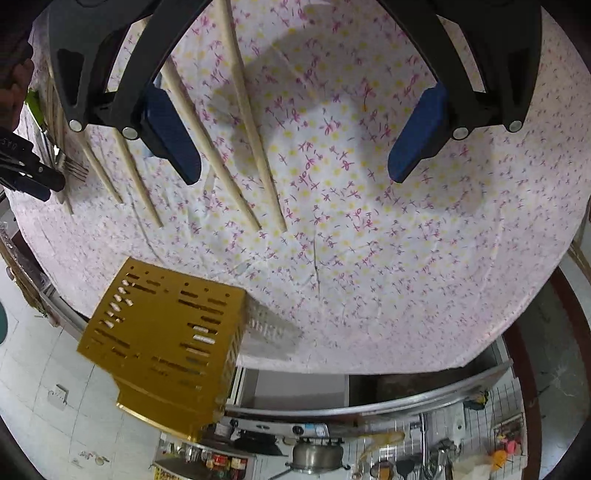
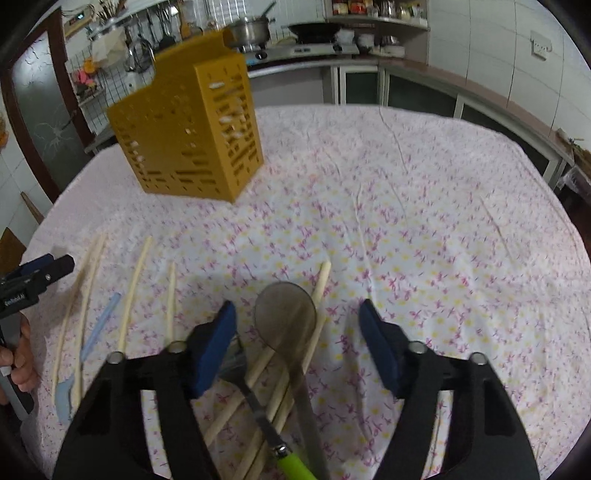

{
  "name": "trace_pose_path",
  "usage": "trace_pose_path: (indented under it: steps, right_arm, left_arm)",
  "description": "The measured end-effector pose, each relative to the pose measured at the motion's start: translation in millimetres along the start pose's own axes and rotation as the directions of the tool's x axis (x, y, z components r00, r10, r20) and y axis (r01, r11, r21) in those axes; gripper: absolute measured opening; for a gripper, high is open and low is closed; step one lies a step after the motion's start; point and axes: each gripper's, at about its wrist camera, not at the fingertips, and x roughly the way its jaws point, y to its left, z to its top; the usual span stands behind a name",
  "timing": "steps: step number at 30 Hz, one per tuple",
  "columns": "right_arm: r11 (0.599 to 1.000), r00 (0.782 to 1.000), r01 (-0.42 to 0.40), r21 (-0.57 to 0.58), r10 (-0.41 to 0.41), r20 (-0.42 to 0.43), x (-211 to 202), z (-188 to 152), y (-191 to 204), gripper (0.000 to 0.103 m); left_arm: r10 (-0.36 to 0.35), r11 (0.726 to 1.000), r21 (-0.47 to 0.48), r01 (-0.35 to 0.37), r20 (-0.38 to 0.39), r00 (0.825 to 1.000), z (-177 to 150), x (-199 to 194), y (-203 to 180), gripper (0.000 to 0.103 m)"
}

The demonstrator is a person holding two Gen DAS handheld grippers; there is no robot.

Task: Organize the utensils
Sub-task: 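Move both grippers down toward the utensils lying on the cloth, then close the right gripper on the metal spoon while the left gripper closes on a wooden chopstick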

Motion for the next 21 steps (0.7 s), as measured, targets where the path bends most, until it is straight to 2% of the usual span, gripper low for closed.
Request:
trace_pose_path:
  steps: [1, 4, 6, 13, 16, 18, 21]
  right_arm:
    - [1.000, 1.000, 0.003, 0.003, -0.003, -0.010, 3, -1, -1, 0.054]
    - [1.000, 1.000, 0.012, 0.006, -0.012, -0.016, 7, -3, -3, 0.046]
    - [1.000, 1.000, 0.011, 0.016, -0.011, -0.012, 7, -2, -5, 0.035]
    - [0.998, 1.000, -0.022, 0.054, 0.023, -0.003, 3, -1, -16, 0.034]
    - [0.998, 1.000, -0.027, 0.058, 0.026, 0.004, 0, 1, -19, 0.034]
    - [0.998, 1.000, -0.029, 0.055, 0.029, 0.005, -1, 3, -20, 0.034]
    - [0.999, 1.000, -0.029, 0.045, 0.029, 0.002, 1, 5, -21, 0.034]
  left_arm:
    - [-0.001, 1.000, 0.003, 0.001, -0.012, 1.000, 2, 5, 2, 0.097]
    - [0.002, 1.000, 0.018, -0.001, -0.039, 0.999, 1, 14, 0, 0.095]
    - [0.000, 1.000, 0.020, 0.001, -0.050, 0.999, 2, 18, -1, 0.092]
    - [0.001, 0.999, 0.038, 0.001, -0.057, 0.998, 8, 25, 1, 0.073]
    - [0.000, 0.999, 0.040, 0.002, -0.062, 0.998, 17, 27, 4, 0.061]
    - [0.009, 0.999, 0.051, -0.005, -0.074, 0.997, 21, 30, 3, 0.050]
    - [0.023, 0.998, 0.067, -0.017, -0.089, 0.996, 23, 32, -2, 0.040]
